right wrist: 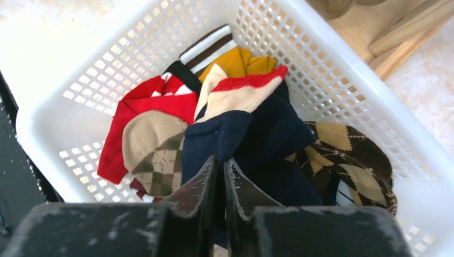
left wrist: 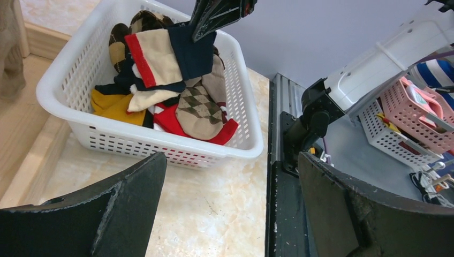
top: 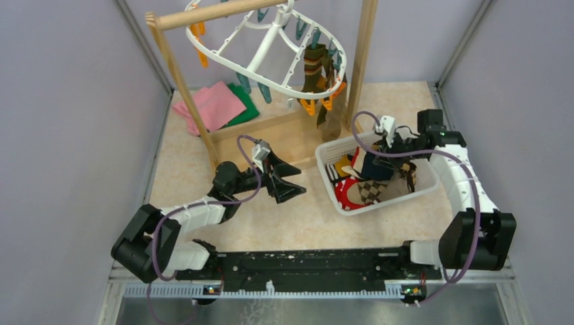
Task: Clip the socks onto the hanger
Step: Pick up the sock from the bin.
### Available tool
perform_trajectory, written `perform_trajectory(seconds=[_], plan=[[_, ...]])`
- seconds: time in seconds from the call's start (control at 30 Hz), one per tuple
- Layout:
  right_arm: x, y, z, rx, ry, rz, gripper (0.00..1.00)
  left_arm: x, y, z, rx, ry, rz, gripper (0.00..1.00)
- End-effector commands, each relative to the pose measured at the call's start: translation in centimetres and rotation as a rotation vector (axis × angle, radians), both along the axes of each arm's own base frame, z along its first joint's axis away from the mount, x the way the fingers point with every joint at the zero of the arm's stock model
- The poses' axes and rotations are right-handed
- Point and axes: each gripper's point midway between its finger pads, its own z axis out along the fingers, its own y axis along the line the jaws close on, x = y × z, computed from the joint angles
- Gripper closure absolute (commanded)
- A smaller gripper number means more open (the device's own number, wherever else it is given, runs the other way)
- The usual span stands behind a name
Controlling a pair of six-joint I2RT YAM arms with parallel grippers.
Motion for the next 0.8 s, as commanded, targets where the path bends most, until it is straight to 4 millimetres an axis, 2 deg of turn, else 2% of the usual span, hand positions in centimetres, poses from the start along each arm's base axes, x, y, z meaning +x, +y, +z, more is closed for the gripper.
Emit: perform_trajectory(seconds=[0.0, 0.13, 0.2, 0.27, 0.37, 0.47, 0.53, 0.67, 0.77], plan=[[-0.8, 0.0, -1.0, -0.008, 0.069, 0.035, 0.97, -0.2, -0.4, 2.5, -0.063, -0.065, -0.039, 0.02], [-1.8, 0.6, -0.1, 0.019, 0.085, 0.076, 1.0, -0.3, -0.5, 2.6, -0.078, -0.038, -0.048, 0.03], [-1.9, 1.0, 0.9, 0.04, 0.052, 0.09, 1.0, -0.3, -0.7, 2.6, -0.093, -0.006, -0.059, 0.04], [-1.9, 1.5, 2.8, 0.073, 0.013, 0.105, 1.0, -0.3, -0.9, 2.7, -0.116, 0.038, -0.076, 0.05], [-2.1, 2.4, 6.7, 0.129, -0.051, 0.134, 1.0, -0.2, -1.2, 2.6, -0.166, 0.124, -0.097, 0.09], [-2.1, 3.0, 10.1, 0.169, -0.115, 0.15, 1.0, -0.1, -1.2, 3.2, -0.245, 0.171, -0.112, 0.2], [-2.1, 3.2, 11.7, 0.183, -0.148, 0.156, 1.0, 0.2, -1.1, 3.4, -0.297, 0.211, -0.103, 0.25], [-1.9, 3.5, 13.2, 0.21, -0.163, 0.155, 1.0, 1.2, -1.5, 3.1, -0.347, 0.307, -0.094, 0.25], [-2.4, 4.6, 14.2, 0.272, -0.157, 0.196, 1.0, 1.5, -2.2, 3.3, -0.363, 0.318, -0.095, 0.23]])
